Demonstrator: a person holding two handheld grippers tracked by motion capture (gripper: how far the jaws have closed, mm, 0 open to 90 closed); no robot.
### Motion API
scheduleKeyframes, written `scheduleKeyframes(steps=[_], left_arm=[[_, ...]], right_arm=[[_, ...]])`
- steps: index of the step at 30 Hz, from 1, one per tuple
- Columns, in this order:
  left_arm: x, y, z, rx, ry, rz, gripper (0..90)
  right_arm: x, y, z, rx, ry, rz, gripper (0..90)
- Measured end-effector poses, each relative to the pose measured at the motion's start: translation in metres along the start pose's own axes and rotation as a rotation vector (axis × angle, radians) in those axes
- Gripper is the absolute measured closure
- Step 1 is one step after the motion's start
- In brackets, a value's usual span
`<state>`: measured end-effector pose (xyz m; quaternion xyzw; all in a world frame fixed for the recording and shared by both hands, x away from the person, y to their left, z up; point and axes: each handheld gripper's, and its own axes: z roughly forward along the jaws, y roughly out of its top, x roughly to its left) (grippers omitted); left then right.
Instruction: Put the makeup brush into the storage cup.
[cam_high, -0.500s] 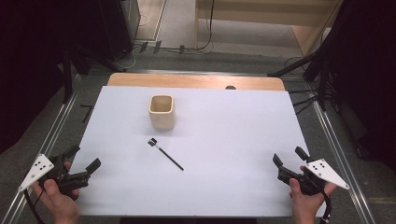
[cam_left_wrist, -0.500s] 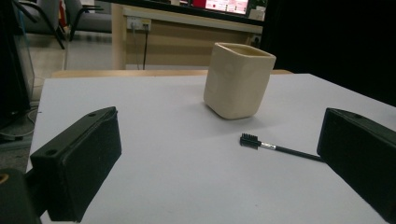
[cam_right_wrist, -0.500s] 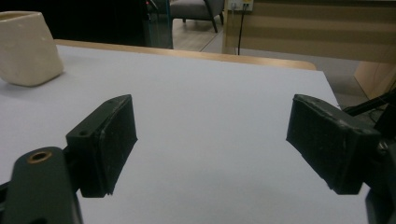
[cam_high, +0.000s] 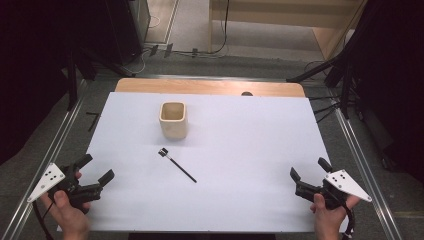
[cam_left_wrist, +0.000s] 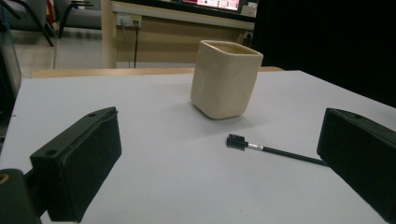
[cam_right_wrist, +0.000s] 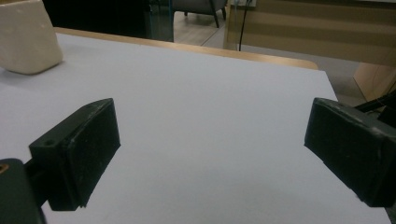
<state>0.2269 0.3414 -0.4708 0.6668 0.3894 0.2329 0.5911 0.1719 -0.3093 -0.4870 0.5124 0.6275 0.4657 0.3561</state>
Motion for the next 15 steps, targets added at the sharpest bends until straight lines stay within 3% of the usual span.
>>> scheduleKeyframes(steps=[15], left_arm=[[-0.020,0.009,0.017,0.048,-0.015,0.016,0.2]], right_arm=[[-0.003,0.000,-0.001,-0.011,0.025,0.016,3.9]])
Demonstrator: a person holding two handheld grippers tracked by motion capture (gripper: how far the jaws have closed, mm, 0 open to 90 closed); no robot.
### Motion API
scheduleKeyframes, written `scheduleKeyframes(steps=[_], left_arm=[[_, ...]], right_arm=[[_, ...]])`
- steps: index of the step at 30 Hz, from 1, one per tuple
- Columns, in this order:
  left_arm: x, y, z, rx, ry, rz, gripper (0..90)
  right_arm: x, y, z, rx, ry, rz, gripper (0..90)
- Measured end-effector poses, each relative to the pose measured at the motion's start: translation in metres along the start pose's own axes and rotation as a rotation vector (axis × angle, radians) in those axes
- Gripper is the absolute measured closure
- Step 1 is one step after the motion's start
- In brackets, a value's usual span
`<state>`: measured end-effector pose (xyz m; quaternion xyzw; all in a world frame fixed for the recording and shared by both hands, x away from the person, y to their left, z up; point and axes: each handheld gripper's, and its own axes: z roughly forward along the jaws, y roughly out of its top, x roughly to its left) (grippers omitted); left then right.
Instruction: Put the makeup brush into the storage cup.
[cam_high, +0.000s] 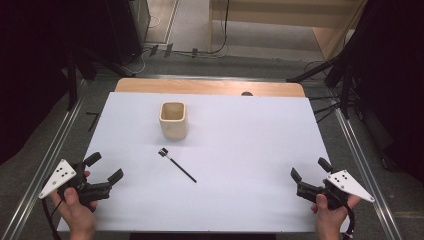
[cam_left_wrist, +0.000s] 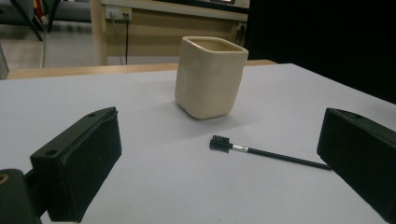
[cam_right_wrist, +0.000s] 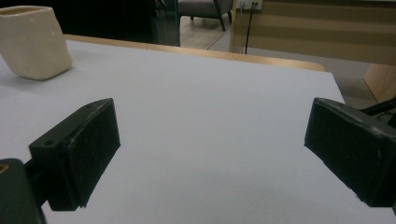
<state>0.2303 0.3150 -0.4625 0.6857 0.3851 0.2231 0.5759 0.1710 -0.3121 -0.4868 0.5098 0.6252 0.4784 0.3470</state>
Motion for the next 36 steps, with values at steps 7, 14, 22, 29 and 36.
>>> scheduleKeyframes(steps=[7,14,22,29,36], left_arm=[[-0.007,0.005,0.014,0.018,-0.031,-0.019,0.2],[-0.019,0.012,0.034,0.045,-0.089,0.009,0.2],[-0.032,0.015,0.062,0.072,-0.161,0.029,0.2],[-0.041,0.016,0.085,0.091,-0.229,0.044,0.2],[-0.046,0.018,0.103,0.096,-0.260,0.043,0.2]], right_arm=[[0.000,0.000,-0.001,0.006,-0.001,-0.001,5.0],[0.001,-0.001,0.000,0.009,0.014,-0.007,5.6],[0.003,-0.002,0.001,0.021,0.020,-0.021,5.7],[0.004,-0.002,0.002,0.027,0.021,-0.024,5.8],[0.002,-0.003,0.002,0.029,0.019,-0.019,5.9]])
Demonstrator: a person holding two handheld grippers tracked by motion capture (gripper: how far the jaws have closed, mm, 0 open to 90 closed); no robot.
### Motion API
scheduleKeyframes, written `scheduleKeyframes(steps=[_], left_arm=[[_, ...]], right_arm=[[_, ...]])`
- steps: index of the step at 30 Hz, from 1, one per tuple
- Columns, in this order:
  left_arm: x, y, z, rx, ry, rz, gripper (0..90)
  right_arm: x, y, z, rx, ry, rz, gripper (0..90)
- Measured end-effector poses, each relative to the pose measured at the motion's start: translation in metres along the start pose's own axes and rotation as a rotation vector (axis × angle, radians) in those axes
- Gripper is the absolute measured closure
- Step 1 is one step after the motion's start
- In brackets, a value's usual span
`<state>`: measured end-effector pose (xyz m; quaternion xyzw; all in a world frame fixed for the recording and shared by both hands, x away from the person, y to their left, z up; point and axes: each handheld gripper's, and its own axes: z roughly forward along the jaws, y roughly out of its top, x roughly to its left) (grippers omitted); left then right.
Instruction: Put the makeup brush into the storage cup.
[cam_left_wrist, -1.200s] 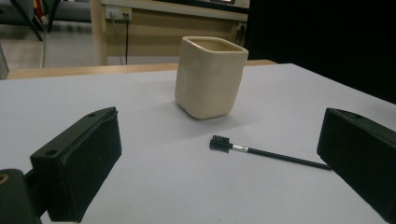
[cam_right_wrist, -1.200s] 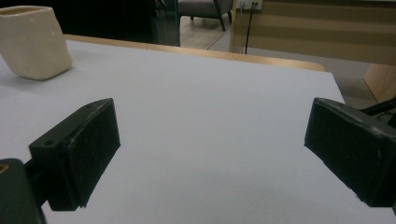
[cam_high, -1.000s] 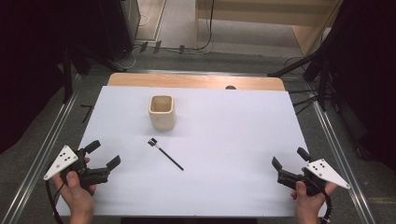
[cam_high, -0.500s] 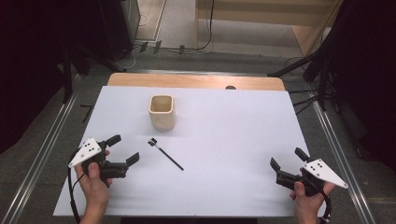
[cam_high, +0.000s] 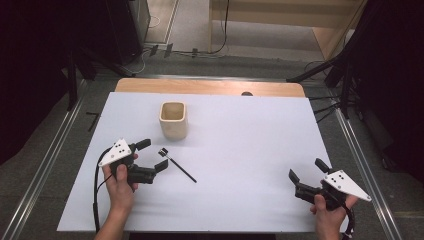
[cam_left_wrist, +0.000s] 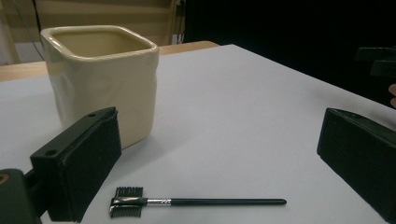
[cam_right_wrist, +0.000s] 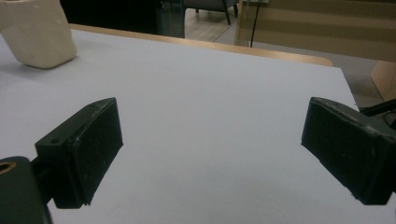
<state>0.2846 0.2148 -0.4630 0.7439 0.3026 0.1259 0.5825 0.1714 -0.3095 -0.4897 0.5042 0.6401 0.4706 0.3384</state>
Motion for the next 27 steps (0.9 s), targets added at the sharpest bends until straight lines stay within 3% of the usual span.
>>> scheduleKeyframes(steps=[10,16,21,23,27], left_arm=[[0.007,0.007,0.023,0.069,-0.067,-0.001,0.2],[0.011,0.009,0.040,0.181,-0.100,0.049,0.2],[0.013,0.011,0.053,0.289,-0.160,0.072,0.2],[0.013,0.011,0.058,0.337,-0.167,0.102,0.2],[0.009,0.015,0.069,0.478,-0.172,0.191,0.2]], right_arm=[[0.000,0.000,0.001,0.006,-0.003,0.005,6.0],[-0.001,-0.001,0.001,0.010,-0.003,0.004,6.0],[-0.001,-0.001,0.002,0.013,-0.001,0.009,6.1],[-0.001,-0.001,0.002,0.015,-0.002,0.008,6.2],[-0.001,-0.001,0.002,0.017,-0.001,0.008,6.3]])
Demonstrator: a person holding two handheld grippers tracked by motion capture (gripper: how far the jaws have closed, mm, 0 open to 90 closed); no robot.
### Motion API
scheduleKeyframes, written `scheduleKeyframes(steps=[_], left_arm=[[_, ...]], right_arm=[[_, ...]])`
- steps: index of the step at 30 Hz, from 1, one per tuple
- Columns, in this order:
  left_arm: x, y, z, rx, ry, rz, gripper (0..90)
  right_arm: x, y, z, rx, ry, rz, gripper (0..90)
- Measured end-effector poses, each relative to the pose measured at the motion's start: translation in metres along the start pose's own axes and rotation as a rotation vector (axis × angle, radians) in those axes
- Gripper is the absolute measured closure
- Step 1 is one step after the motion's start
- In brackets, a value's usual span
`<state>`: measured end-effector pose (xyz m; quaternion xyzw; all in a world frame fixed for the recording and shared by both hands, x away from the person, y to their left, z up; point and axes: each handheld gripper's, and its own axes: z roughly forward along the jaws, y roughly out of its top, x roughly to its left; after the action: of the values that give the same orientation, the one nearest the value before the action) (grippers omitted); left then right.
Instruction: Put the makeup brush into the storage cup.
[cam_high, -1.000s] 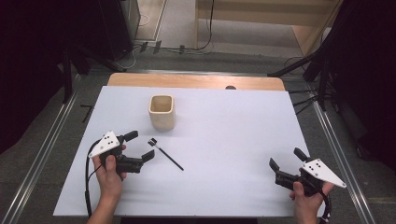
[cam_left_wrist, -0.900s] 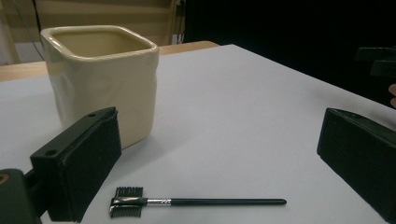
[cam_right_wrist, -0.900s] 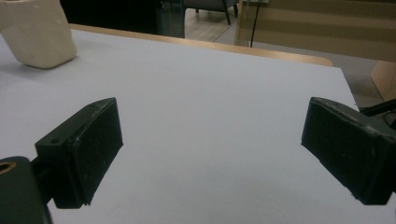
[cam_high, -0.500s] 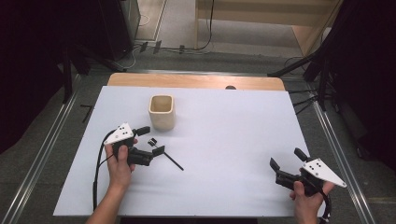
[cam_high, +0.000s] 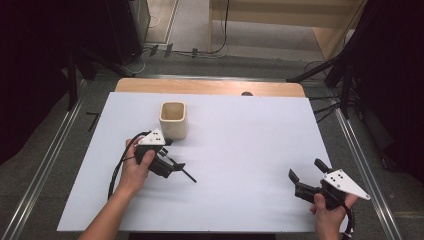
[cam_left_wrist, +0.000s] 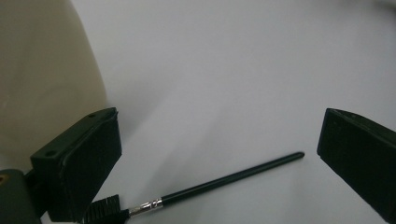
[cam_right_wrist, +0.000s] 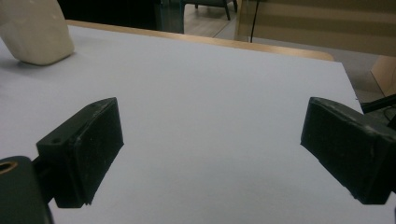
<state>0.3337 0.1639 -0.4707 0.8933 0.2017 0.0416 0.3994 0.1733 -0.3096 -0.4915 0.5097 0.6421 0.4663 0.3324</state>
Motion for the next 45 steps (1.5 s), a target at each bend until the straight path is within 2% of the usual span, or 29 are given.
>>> scheduleKeyframes(steps=[2,6,12,15,19,22,24,28,35,38,39,40,41,42,44,45], left_arm=[[-0.001,0.004,0.005,0.069,-0.004,0.034,0.2],[-0.003,0.009,0.012,0.163,-0.001,0.088,0.2],[-0.003,0.012,0.023,0.293,-0.032,0.135,0.2],[-0.002,0.014,0.026,0.352,-0.027,0.156,0.3],[-0.001,0.017,0.029,0.397,-0.033,0.177,0.7],[-0.002,0.016,0.033,0.435,-0.003,0.196,15.6],[-0.001,0.015,0.035,0.463,-0.002,0.199,13.9],[-0.002,0.014,0.036,0.474,0.004,0.186,13.7],[-0.006,0.015,0.034,0.513,0.001,0.210,17.6],[-0.008,0.018,0.032,0.544,-0.010,0.226,27.3],[-0.008,0.020,0.031,0.551,-0.014,0.238,33.3],[-0.009,0.022,0.030,0.566,-0.018,0.251,42.9],[-0.009,0.024,0.028,0.575,-0.026,0.268,56.5],[-0.011,0.024,0.026,0.569,-0.015,0.278,67.8],[-0.014,0.025,0.021,0.562,0.014,0.320,83.5],[-0.014,0.023,0.023,0.621,0.010,0.330,90.0]], right_arm=[[0.000,0.000,0.000,0.001,0.001,0.001,6.3],[0.000,0.000,0.001,0.004,-0.001,0.001,6.5],[0.000,-0.001,0.001,0.008,-0.004,0.002,6.8],[0.000,-0.001,0.001,0.011,-0.004,0.004,6.7],[0.000,-0.001,0.002,0.014,-0.002,0.003,6.8],[0.000,-0.002,0.002,0.014,-0.004,0.002,6.7],[-0.001,-0.002,0.002,0.015,-0.005,0.001,6.8],[-0.001,-0.002,0.002,0.016,-0.008,0.004,6.8],[-0.002,-0.002,0.002,0.022,-0.012,0.004,6.9],[-0.002,-0.003,0.002,0.023,-0.012,0.006,6.9],[-0.002,-0.003,0.002,0.024,-0.012,0.006,6.9],[-0.002,-0.003,0.002,0.024,-0.012,0.006,7.0],[-0.002,-0.003,0.002,0.024,-0.012,0.007,6.9],[-0.002,-0.003,0.002,0.024,-0.013,0.006,6.9],[-0.002,-0.003,0.002,0.025,-0.014,0.006,6.9],[-0.002,-0.003,0.002,0.024,-0.014,0.005,6.9]])
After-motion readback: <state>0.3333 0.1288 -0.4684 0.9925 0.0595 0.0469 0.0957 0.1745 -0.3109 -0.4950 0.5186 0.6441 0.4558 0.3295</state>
